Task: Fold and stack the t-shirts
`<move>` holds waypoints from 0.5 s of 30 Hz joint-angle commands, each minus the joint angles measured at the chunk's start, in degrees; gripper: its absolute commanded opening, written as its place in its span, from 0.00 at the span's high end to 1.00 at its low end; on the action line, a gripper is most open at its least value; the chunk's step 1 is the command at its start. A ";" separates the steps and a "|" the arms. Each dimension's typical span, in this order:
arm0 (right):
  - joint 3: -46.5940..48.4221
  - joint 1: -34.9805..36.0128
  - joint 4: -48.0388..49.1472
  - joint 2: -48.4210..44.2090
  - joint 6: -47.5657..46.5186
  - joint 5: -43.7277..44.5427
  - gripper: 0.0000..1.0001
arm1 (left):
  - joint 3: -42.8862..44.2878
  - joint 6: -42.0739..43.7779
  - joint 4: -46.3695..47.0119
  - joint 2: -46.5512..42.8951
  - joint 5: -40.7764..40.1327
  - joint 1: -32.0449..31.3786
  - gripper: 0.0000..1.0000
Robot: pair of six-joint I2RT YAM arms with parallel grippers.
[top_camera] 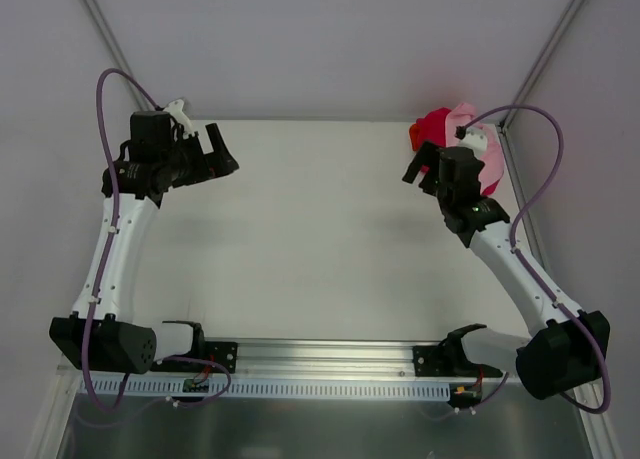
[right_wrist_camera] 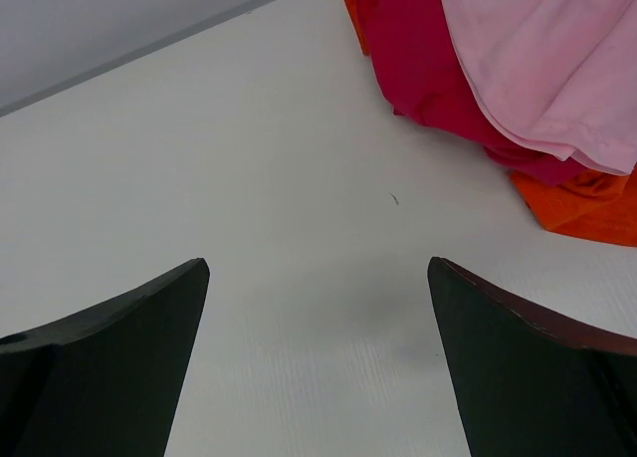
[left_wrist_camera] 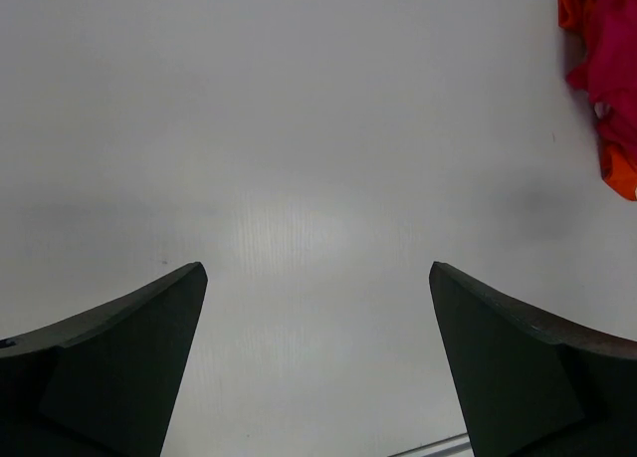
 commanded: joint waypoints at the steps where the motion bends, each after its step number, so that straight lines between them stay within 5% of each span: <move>1: 0.25 -0.04 3.51 -1.19 -0.61 -1.37 0.00 | -1.86 0.25 3.44 -2.26 1.21 0.59 0.01; 6: 2.18 0.22 5.71 -0.92 2.28 -5.94 0.00 | -4.05 2.35 4.41 -2.18 2.96 0.59 0.01; 11: 9.21 2.68 4.32 0.13 20.54 0.10 0.00 | -6.86 4.46 5.37 -2.00 -0.72 0.59 0.01; 13: 12.71 3.12 -0.06 1.79 27.57 4.32 0.00 | -7.57 5.52 6.25 -2.26 -1.52 0.68 0.01; 15: 20.44 3.21 -14.53 3.38 40.31 11.09 0.00 | -8.28 5.09 6.95 -2.70 -2.84 0.59 0.01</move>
